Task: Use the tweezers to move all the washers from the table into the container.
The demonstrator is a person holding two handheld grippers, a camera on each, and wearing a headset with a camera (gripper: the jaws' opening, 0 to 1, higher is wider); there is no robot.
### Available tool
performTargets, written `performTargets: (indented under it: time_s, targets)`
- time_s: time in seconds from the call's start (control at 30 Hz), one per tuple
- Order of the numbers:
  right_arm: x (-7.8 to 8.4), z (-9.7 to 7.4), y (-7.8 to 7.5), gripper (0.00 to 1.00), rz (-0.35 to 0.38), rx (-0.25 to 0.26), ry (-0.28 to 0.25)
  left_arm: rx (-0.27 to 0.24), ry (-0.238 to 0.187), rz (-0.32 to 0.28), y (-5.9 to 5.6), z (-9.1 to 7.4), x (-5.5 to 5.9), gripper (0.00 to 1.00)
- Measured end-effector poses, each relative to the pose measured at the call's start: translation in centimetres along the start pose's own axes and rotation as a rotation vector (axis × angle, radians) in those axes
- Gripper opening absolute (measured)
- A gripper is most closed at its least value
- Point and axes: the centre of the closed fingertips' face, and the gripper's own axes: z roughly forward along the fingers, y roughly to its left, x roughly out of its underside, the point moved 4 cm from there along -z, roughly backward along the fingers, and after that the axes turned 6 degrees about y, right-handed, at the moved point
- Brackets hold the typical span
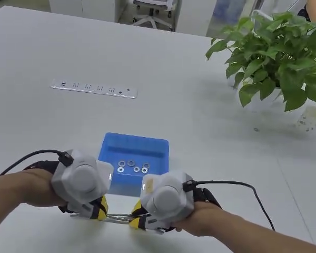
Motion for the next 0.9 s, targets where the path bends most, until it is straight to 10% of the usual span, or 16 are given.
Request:
performTargets:
  time_s: [0.9]
  targets:
    - [-0.40,-0.19,-0.06,0.17,-0.009,0.017,0.001,-0.016,0.039,-0.017,-0.03,0.10,0.61,0.12]
